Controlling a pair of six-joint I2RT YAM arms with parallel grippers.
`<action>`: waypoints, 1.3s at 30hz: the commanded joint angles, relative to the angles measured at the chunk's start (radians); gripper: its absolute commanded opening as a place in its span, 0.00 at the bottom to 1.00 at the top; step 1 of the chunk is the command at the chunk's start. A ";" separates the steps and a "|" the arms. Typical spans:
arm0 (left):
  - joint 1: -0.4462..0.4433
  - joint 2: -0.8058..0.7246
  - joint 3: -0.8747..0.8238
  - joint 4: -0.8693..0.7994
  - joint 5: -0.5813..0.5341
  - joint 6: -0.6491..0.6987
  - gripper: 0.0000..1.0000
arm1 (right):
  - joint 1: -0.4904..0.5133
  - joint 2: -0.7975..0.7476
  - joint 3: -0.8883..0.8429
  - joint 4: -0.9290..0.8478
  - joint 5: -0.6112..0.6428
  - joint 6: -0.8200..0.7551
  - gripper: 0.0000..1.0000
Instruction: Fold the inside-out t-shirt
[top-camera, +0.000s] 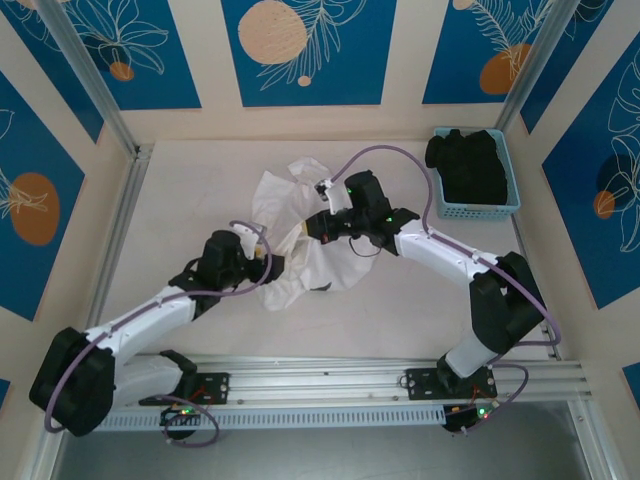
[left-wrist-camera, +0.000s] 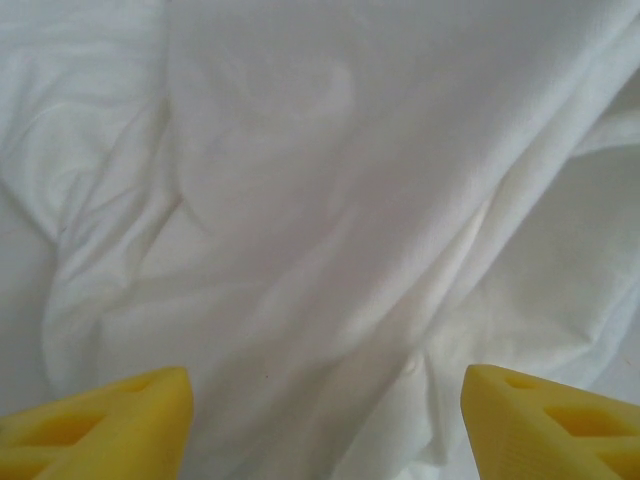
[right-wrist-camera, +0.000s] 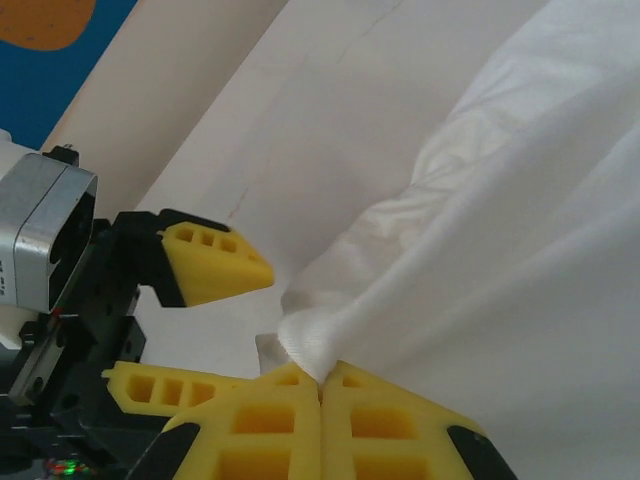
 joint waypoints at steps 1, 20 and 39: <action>-0.023 0.054 0.055 0.036 0.050 0.079 0.69 | -0.014 -0.024 -0.020 0.007 -0.086 0.042 0.00; -0.030 0.188 0.191 0.101 0.360 -0.020 0.01 | -0.091 -0.066 -0.046 -0.115 0.007 -0.006 0.03; 0.041 0.044 0.109 0.223 0.654 -0.349 0.00 | 0.013 -0.375 -0.356 0.026 0.070 -0.215 0.49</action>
